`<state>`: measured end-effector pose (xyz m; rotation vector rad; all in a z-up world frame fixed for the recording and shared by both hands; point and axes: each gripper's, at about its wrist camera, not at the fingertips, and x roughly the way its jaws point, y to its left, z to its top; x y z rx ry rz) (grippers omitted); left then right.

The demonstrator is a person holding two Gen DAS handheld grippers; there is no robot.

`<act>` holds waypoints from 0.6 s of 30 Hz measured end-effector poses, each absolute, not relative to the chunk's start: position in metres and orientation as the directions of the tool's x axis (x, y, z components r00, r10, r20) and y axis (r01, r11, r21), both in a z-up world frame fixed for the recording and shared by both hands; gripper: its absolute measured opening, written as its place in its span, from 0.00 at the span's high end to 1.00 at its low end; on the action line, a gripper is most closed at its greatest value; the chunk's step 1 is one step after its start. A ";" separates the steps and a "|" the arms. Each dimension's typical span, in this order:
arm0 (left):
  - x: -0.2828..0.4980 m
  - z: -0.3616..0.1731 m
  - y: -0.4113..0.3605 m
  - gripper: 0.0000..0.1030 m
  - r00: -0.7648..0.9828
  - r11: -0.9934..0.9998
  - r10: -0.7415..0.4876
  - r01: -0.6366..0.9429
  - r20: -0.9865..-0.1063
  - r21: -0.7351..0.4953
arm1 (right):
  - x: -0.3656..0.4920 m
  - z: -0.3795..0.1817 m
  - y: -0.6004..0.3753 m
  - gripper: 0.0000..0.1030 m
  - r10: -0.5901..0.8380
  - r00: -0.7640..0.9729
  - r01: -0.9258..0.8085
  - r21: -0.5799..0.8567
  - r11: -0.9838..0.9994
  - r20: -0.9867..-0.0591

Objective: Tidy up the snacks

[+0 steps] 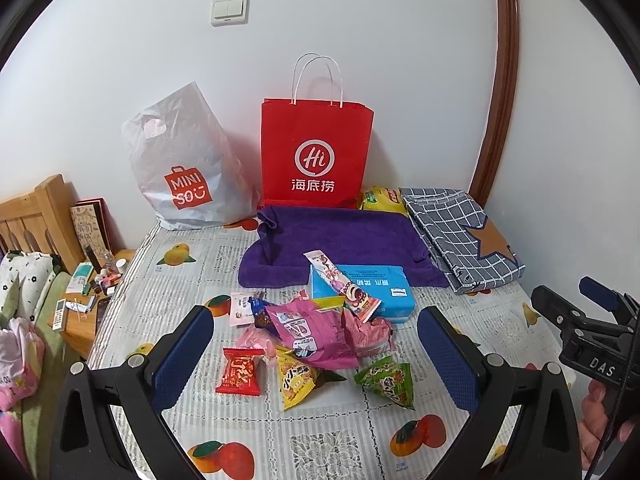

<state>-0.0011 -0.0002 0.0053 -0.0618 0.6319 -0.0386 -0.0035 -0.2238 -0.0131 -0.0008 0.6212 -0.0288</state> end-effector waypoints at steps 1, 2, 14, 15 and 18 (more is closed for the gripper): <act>0.000 0.004 0.001 0.01 0.805 0.997 -0.056 0.015 -0.591 -0.075 | -0.004 -0.014 -0.223 0.01 -0.024 0.815 0.022 -0.010 1.000 -0.579; 0.002 0.002 0.001 0.01 0.800 0.996 -0.063 0.016 -0.597 -0.083 | -0.004 -0.014 -0.223 0.01 -0.023 0.815 0.020 -0.012 1.000 -0.579; 0.019 -0.009 0.006 0.01 0.786 0.996 -0.070 0.025 -0.614 -0.081 | 0.010 -0.022 -0.215 0.01 -0.024 0.804 0.006 -0.032 0.999 -0.595; 0.022 -0.011 0.007 0.01 0.783 0.996 -0.069 0.025 -0.618 -0.080 | 0.012 -0.023 -0.214 0.01 -0.023 0.801 0.005 -0.033 0.999 -0.598; 0.031 -0.017 0.012 0.01 0.774 0.997 -0.064 0.018 -0.630 -0.080 | 0.021 -0.028 -0.211 0.01 -0.019 0.795 0.001 -0.031 1.000 -0.607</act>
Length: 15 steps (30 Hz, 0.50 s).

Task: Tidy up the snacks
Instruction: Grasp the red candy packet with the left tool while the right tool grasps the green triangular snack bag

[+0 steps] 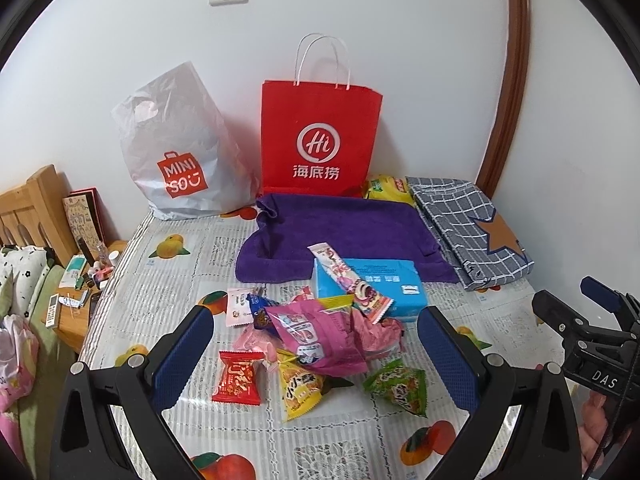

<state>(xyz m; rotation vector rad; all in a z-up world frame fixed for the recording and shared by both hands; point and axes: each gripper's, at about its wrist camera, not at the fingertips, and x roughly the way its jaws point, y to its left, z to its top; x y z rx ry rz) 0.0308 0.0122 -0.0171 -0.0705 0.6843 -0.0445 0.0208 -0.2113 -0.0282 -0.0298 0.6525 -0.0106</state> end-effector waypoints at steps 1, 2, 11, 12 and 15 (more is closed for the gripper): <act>0.034 -0.019 0.014 0.01 0.770 0.997 -0.062 0.014 -0.635 -0.080 | 0.024 -0.031 -0.211 0.01 -0.026 0.791 0.008 -0.033 0.999 -0.611; 0.037 -0.022 0.017 0.01 0.767 0.997 -0.057 0.009 -0.639 -0.078 | 0.027 -0.033 -0.210 0.01 -0.035 0.788 0.018 -0.034 0.999 -0.615; 0.070 -0.053 0.048 0.02 0.719 0.997 -0.022 -0.035 -0.695 -0.067 | 0.066 -0.065 -0.209 0.01 0.003 0.748 -0.003 0.002 1.000 -0.663; 0.075 -0.057 0.052 0.04 0.709 0.997 -0.026 -0.038 -0.705 -0.074 | 0.071 -0.069 -0.207 0.01 0.006 0.740 -0.009 -0.001 1.000 -0.673; 0.089 -0.070 0.064 0.07 0.680 0.995 -0.028 -0.049 -0.732 -0.083 | 0.087 -0.086 -0.201 0.01 0.015 0.707 -0.008 0.013 1.000 -0.707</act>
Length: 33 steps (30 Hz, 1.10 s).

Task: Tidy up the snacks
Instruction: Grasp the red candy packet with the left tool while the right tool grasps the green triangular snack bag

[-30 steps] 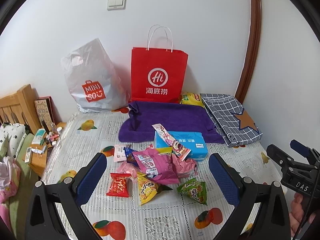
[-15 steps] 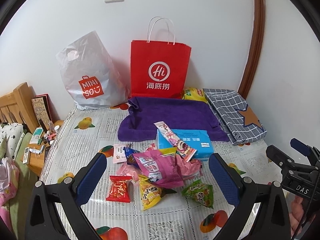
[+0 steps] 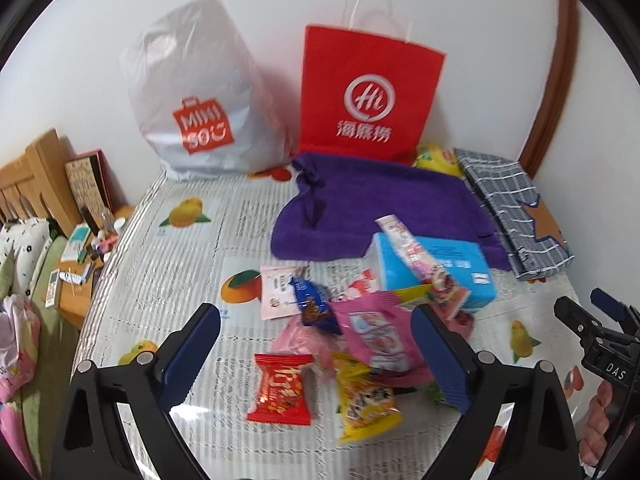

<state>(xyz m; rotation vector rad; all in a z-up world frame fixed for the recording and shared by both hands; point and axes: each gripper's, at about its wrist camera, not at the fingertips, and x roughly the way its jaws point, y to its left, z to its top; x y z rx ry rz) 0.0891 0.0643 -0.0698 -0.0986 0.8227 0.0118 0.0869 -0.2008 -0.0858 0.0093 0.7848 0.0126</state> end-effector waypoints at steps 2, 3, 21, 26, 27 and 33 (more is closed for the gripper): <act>0.095 -0.074 0.070 0.07 0.674 0.995 -0.041 -0.039 -0.738 -0.091 | 0.092 -0.094 -0.197 0.02 0.027 0.693 -0.008 0.030 1.000 -0.721; 0.099 -0.076 0.073 0.07 0.673 0.995 -0.045 -0.034 -0.738 -0.092 | 0.094 -0.097 -0.194 0.02 0.038 0.687 -0.012 0.041 0.999 -0.725; 0.121 -0.068 0.089 0.08 0.657 0.991 -0.132 0.106 -0.742 -0.082 | 0.072 -0.112 -0.154 0.14 -0.013 0.614 0.019 -0.002 1.000 -0.789; 0.115 -0.067 0.086 0.08 0.656 0.989 -0.141 0.121 -0.742 -0.081 | 0.056 -0.117 -0.156 0.15 0.037 0.614 0.019 0.061 0.998 -0.788; 0.114 -0.069 0.086 0.08 0.656 0.989 -0.140 0.119 -0.741 -0.082 | 0.054 -0.121 -0.155 0.15 0.048 0.614 0.012 0.070 0.997 -0.788; 0.105 -0.082 0.093 0.08 0.656 0.994 -0.111 0.070 -0.747 -0.087 | 0.054 -0.147 -0.142 0.19 0.125 0.582 -0.081 0.095 0.992 -0.803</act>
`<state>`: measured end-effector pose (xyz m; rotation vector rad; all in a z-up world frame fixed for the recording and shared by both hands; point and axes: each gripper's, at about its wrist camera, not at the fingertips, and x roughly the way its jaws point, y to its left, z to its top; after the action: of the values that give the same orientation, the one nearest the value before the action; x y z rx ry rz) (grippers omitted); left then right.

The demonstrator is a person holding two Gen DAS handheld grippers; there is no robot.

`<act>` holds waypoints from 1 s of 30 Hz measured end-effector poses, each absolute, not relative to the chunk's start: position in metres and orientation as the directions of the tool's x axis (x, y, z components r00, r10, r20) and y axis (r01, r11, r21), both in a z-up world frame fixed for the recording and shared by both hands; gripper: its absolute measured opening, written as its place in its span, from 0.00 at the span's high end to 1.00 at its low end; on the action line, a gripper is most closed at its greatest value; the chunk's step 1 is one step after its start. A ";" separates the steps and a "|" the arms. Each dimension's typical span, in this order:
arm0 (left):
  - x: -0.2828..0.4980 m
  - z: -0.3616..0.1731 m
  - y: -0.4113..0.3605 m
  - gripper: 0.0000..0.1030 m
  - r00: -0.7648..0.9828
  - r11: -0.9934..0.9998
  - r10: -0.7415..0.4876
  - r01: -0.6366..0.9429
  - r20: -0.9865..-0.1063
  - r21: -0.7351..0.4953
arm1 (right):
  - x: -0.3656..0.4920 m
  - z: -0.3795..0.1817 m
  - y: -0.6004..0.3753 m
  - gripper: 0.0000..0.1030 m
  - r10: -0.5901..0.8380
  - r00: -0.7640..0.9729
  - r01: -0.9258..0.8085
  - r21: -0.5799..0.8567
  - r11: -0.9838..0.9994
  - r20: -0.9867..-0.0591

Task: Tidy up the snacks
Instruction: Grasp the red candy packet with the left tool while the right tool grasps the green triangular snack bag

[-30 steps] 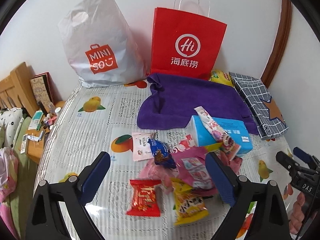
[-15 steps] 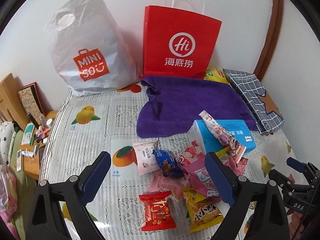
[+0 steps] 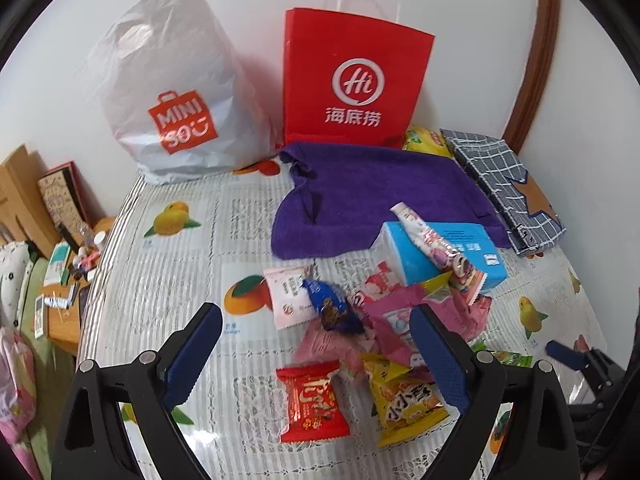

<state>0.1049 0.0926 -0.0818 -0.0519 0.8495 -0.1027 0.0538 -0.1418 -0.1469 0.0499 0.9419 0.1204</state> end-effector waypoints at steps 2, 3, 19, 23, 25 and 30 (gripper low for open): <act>0.104 -0.087 0.097 0.08 0.651 0.995 -0.091 0.039 -0.753 -0.087 | 0.058 -0.158 -0.136 0.20 0.131 0.573 -0.116 0.078 0.990 -0.809; 0.104 -0.090 0.099 0.08 0.646 0.996 -0.080 0.019 -0.760 -0.088 | 0.061 -0.163 -0.134 0.21 0.128 0.568 -0.128 0.066 0.990 -0.813; 0.095 -0.152 0.102 0.09 0.543 0.997 -0.004 -0.066 -0.840 -0.047 | 0.072 -0.195 -0.147 0.56 0.155 0.564 -0.211 0.039 0.977 -0.811; 0.096 -0.170 0.095 0.16 0.511 0.998 0.002 -0.057 -0.860 -0.031 | 0.069 -0.193 -0.168 0.56 0.095 0.593 -0.167 -0.007 0.986 -0.799; 0.097 -0.175 0.093 0.19 0.504 0.998 -0.001 -0.054 -0.864 -0.033 | 0.069 -0.192 -0.177 0.56 0.077 0.604 -0.148 -0.017 0.989 -0.793; 0.099 -0.188 0.085 0.46 0.486 0.999 0.024 -0.039 -0.874 0.006 | 0.071 -0.192 -0.196 0.56 0.096 0.604 -0.105 0.041 0.994 -0.791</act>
<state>0.0988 0.0854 -0.1875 -0.0149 1.0629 0.0381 0.0705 -0.1957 -0.1915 -0.0099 0.9144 0.1163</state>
